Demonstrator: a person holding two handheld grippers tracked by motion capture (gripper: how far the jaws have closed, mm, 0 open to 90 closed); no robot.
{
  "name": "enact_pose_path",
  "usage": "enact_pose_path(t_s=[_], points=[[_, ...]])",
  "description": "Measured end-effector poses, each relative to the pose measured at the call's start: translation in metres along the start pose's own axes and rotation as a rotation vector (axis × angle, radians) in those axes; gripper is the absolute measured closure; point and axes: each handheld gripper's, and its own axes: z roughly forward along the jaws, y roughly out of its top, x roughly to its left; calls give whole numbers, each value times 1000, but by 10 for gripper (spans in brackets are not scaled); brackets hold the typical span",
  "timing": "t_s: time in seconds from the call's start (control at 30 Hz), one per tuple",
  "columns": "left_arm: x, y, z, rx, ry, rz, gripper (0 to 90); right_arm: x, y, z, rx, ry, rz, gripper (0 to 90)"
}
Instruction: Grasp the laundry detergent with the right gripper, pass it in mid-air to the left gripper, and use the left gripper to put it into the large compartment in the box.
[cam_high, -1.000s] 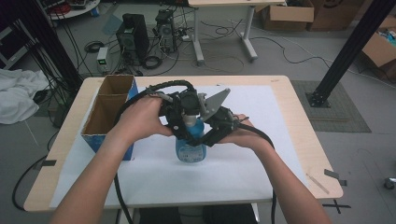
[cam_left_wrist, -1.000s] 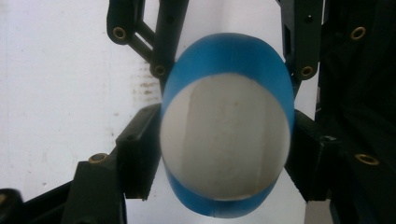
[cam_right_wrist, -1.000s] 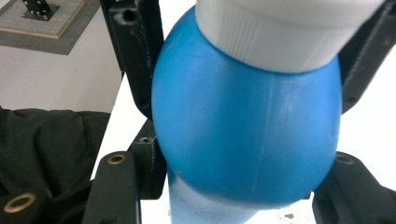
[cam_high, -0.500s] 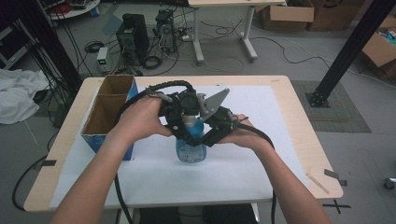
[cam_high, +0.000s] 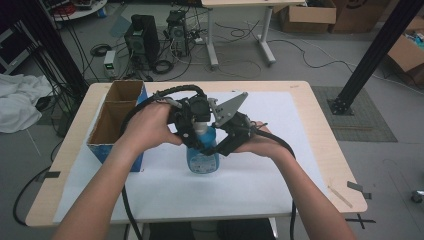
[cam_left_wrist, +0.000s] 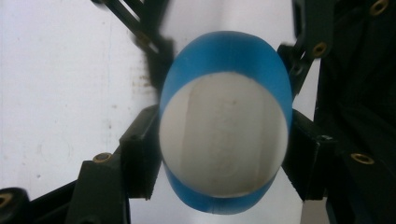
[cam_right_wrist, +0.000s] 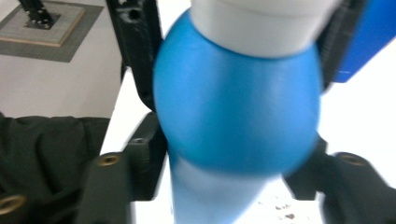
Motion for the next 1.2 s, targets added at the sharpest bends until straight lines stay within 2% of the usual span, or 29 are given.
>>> enact_pose_path(t_s=[0.03, 0.07, 0.17, 0.23, 0.27, 0.3, 0.37, 0.43, 0.47, 0.5, 0.53, 0.57, 0.63, 0.67, 0.7, 0.73, 0.77, 0.87, 0.9, 0.93, 1.03, 1.1, 1.13, 1.17, 1.2], points=[[2, -1, -1, 3, -3, -15, 385, -2, -1, -1, 9, -13, 17, 250], [2, -1, -1, 3, -3, -15, 385, -3, -2, -1, 18, -11, 28, 233], [5, -4, -7, 16, -2, -63, 385, -5, -5, -3, 44, -19, 39, 204], [7, -5, -10, 20, -1, -78, 385, -6, -7, -3, 77, -36, 40, 192], [7, -5, -12, 23, 0, -97, 385, -6, -7, -3, 77, -36, 40, 192], [10, -7, -18, 35, 1, -139, 385, -8, -10, -5, 107, -47, 44, 189], [15, -8, -26, 51, 1, -183, 386, -10, -13, -7, 147, -58, 51, 188], [18, -9, -34, 59, 2, -221, 386, -11, -16, -9, 190, -75, 50, 186], [18, -9, -34, 59, 2, -221, 386, -11, -16, -9, 190, -75, 50, 186], [23, -12, -45, 67, 8, -263, 386, -13, -21, -12, 237, -82, 59, 187], [23, -12, -45, 67, 8, -263, 386, -13, -21, -12, 237, -82, 59, 187], [26, -14, -54, 73, 15, -303, 386, -15, -25, -15, 279, -97, 68, 187], [28, -15, -59, 79, 25, -314, 386, -16, -26, -17, 297, -104, 71, 187], [30, -17, -66, 83, 36, -341, 386, -17, -29, -18, 318, -109, 74, 187], [34, -21, -76, 87, 55, -380, 386, -18, -34, -22, 364, -111, 86, 190], [34, -21, -76, 87, 55, -380, 386, -18, -34, -22, 364, -111, 86, 190], [39, -25, -86, 87, 71, -433, 386, -19, -38, -26, 415, -128, 87, 191], [45, -32, -100, 84, 91, -511, 386, -19, -43, -31, 471, -141, 98, 194], [45, -32, -100, 84, 91, -511, 387, -20, -44, -32, 492, -146, 98, 195], [50, -37, -110, 84, 106, -569, 387, -19, -46, -34, 521, -150, 98, 196], [57, -44, -125, 83, 135, -659, 387, -19, -51, -39, 576, -165, 94, 198], [62, -50, -134, 77, 150, -734, 386, -19, -55, -43, 612, -172, 90, 202], [62, -50, -134, 77, 150, -734, 386, -19, -55, -43, 612, -172, 90, 202], [66, -57, -143, 75, 174, -818, 386, -19, -59, -46, 647, -183, 90, 202], [66, -57, -143, 75, 174, -818, 387, -19, -59, -46, 647, -183, 90, 202]])
